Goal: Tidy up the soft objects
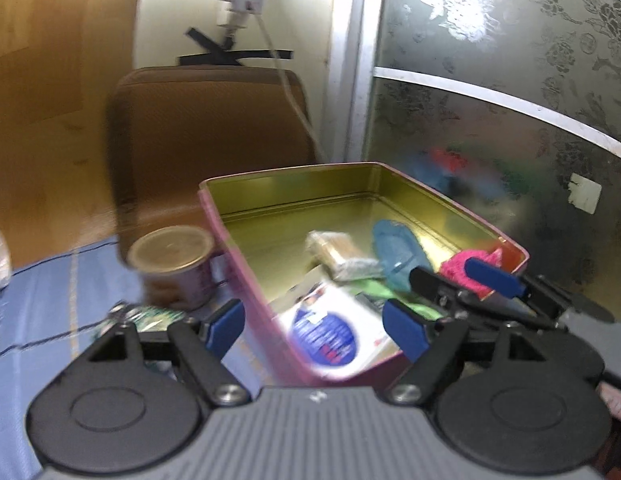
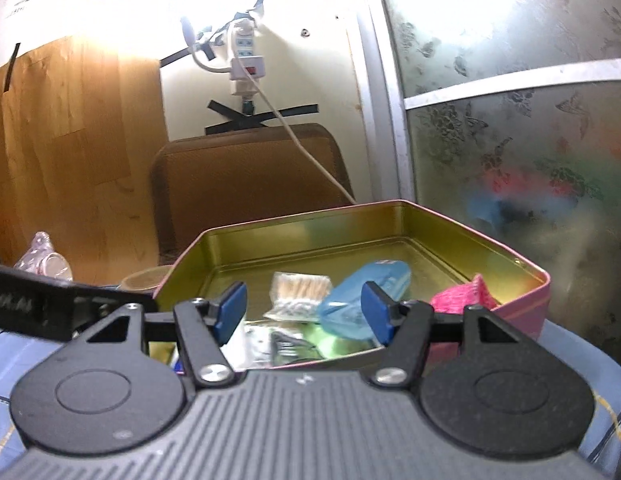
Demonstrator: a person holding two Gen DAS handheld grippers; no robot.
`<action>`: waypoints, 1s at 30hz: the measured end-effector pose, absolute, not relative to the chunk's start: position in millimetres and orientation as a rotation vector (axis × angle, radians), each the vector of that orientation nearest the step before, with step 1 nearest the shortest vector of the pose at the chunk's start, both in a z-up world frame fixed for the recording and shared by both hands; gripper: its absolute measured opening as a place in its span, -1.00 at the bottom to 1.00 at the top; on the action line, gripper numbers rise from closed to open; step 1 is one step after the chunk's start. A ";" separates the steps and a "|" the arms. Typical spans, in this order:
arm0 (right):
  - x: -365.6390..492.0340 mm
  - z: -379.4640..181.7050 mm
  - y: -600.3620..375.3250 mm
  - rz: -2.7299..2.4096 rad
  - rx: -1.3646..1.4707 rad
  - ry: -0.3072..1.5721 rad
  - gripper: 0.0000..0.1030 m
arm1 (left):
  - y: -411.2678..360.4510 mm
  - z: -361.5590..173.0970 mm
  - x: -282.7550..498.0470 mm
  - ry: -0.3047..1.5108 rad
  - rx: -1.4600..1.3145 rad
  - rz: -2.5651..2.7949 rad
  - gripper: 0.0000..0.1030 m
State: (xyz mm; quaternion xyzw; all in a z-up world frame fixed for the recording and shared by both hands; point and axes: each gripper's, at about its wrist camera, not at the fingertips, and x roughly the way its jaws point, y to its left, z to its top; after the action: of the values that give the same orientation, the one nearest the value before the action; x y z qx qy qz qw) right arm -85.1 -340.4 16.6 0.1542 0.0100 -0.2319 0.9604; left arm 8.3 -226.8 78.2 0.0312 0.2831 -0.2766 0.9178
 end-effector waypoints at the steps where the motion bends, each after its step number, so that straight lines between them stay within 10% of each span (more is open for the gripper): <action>1: -84.1 17.6 -336.7 -0.467 0.312 0.023 0.27 | -221.4 77.0 6.1 0.584 0.062 -0.557 0.53; 16: -66.6 20.3 -294.9 -0.413 0.287 0.052 0.30 | -147.7 40.8 3.8 0.649 0.009 -0.351 0.57; 30: -93.4 15.2 -281.5 -0.541 0.336 -0.087 1.00 | -140.5 22.1 -2.4 0.632 0.021 -0.380 0.95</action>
State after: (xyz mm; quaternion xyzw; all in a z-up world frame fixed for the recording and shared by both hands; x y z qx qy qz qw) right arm -93.4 -281.5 15.2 0.1651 -0.0428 -0.2657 0.9488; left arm -2.4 -140.5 22.1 0.0104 0.3088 -0.1855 0.9328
